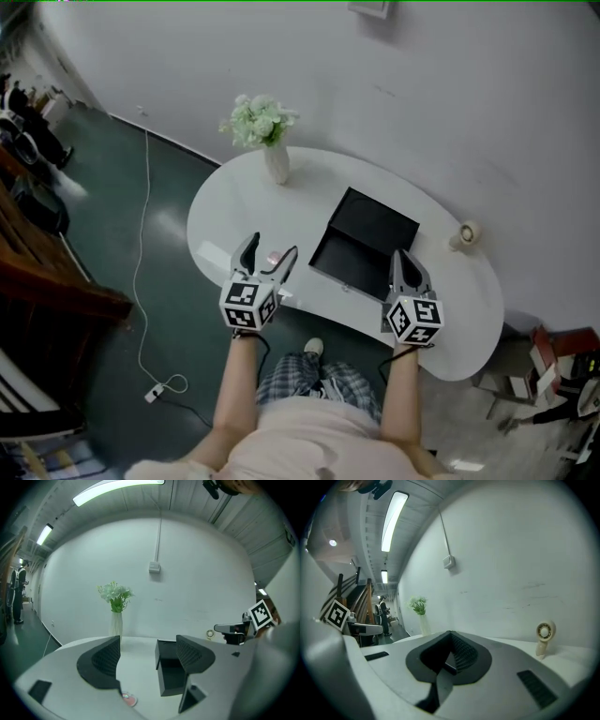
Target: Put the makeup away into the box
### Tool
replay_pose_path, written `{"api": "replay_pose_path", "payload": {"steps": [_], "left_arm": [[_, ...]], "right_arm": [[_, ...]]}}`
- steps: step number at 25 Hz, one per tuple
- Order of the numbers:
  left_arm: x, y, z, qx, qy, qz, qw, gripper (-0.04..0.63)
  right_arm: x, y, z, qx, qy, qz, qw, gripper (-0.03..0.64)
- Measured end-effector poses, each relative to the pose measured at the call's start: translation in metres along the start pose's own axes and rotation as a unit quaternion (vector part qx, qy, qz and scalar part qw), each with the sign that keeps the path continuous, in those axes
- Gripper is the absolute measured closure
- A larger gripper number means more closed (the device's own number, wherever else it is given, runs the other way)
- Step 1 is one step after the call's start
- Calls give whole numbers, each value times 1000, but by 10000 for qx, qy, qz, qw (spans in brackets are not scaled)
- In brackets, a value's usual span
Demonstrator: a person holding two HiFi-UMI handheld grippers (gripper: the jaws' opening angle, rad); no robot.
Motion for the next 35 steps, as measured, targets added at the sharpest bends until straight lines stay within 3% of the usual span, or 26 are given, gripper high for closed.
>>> {"api": "replay_pose_path", "payload": {"steps": [9, 14, 18, 26, 29, 35], "left_arm": [[2, 21, -21, 327, 83, 27, 9994, 235], [9, 47, -34, 912, 315, -68, 9953, 235], [23, 75, -45, 1560, 371, -152, 9869, 235], [39, 127, -61, 2693, 358, -376, 9617, 235], [42, 141, -67, 2957, 359, -397, 9538, 235], [46, 159, -75, 3213, 230, -288, 9463, 235]], "right_arm": [[-10, -3, 7, 66, 80, 95, 9999, 601], [-13, 7, 3, 179, -9, 51, 9998, 600], [-11, 15, -3, 297, -161, 79, 9994, 601], [-11, 12, -16, 347, -322, 169, 9987, 600], [-11, 15, -19, 407, -345, 185, 9984, 600], [-15, 17, -21, 455, -315, 185, 9983, 601]]}}
Point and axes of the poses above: the fingertips, and each gripper's own axes: z backward along the fingers, x to its left, y out of its underside, the point moved 5 cm from there along z, backward along the fingers, and after that the axes turned 4 degrees about x, right-handed, at the moved point
